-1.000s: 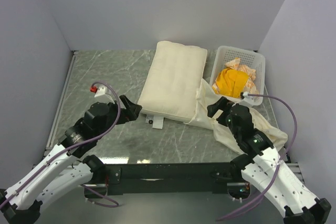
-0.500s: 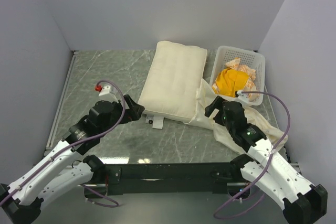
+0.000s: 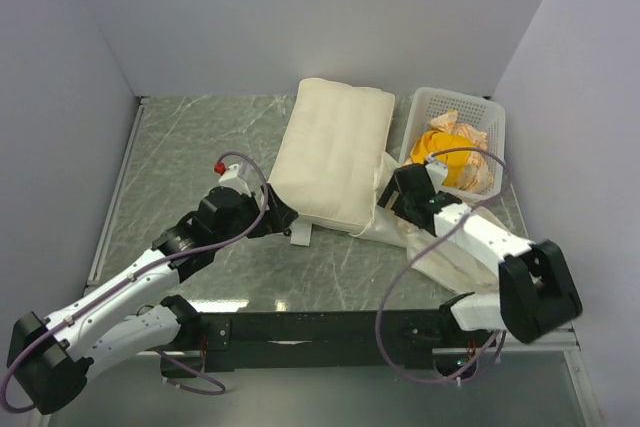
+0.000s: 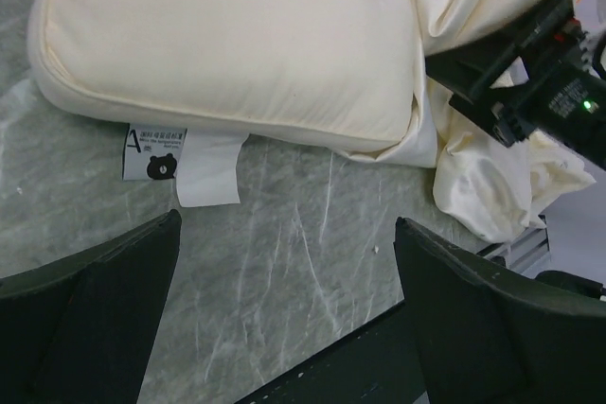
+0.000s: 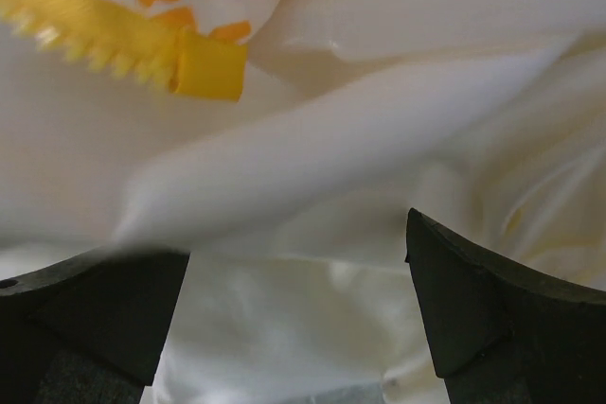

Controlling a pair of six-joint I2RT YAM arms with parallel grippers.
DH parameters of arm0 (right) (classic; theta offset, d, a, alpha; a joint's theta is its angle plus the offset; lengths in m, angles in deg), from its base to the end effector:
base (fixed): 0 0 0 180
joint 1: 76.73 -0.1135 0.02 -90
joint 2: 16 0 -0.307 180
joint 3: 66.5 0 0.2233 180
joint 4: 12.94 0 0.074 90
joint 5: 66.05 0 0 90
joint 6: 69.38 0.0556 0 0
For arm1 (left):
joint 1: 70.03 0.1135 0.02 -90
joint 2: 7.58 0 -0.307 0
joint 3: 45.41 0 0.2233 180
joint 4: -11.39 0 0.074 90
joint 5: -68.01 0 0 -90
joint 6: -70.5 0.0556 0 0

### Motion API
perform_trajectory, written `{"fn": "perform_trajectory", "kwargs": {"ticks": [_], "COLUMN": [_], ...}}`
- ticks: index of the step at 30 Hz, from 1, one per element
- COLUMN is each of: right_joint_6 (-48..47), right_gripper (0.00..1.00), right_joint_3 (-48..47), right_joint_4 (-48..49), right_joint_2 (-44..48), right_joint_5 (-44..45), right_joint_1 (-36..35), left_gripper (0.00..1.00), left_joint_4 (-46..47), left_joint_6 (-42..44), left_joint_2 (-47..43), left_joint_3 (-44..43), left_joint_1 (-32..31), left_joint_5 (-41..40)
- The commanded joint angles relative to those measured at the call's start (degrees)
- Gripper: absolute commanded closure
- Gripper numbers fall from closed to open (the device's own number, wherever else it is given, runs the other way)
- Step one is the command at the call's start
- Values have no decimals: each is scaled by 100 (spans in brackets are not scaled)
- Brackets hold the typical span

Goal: Put the pillow into the pillowcase

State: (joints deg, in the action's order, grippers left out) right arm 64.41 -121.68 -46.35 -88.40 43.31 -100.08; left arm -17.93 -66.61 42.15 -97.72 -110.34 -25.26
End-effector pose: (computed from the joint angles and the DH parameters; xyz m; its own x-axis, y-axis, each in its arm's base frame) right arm 0.2099 0.0705 0.2423 -0.6375 0.4359 -0.6353 0.3606 0.8975 0.2540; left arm 0.1243 -0.1013 0.2995 -0.6783 -0.3838 -0.6266 0.1618 0.7538 -0.6368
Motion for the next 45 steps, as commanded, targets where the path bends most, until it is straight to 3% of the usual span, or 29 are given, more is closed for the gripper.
{"fn": "perform_trajectory", "kwargs": {"ticks": [1, 4, 6, 9, 10, 13, 24, 36, 42, 45], "right_joint_6": [103, 121, 77, 33, 24, -11, -511, -679, -793, -828], "right_gripper": [0, 0, 7, 42, 70, 100, 100, 100, 100, 100], "right_joint_3": [-470, -690, -708, -646, -620, -620, -391, -1471, -1955, -2078], "right_joint_4": [455, 525, 587, 631, 588, 246, -810, -1978, -2347, -2480], "right_joint_2": [-958, -1504, -1689, -1585, -1506, -1023, 1937, 2837, 2889, 2968], "right_joint_5": [-81, -160, -186, -186, -186, -28, -737, -1232, -1241, -1066], "right_joint_1": [121, 129, 129, 129, 121, 121, -55, -521, -539, -539], "left_gripper": [1, 1, 1, 1, 1, 1, 1, 1, 1, 1], "left_joint_4": [530, 513, 477, 460, 460, 512, 1268, 1558, 2216, 2761], "left_joint_6": [-281, -360, -404, -500, -527, -545, -97, 694, 985, 915], "left_joint_2": [89, 98, 80, 10, -8, 36, 510, 2460, 3630, 4087], "left_joint_3": [122, 184, 201, 298, 315, 351, 132, -1555, -2233, -2391], "left_joint_1": [-11, -11, -11, -11, -11, -11, -240, -1285, -1444, -1540], "left_joint_5": [265, 239, 187, 90, 46, 54, 635, 336, 362, 783]}}
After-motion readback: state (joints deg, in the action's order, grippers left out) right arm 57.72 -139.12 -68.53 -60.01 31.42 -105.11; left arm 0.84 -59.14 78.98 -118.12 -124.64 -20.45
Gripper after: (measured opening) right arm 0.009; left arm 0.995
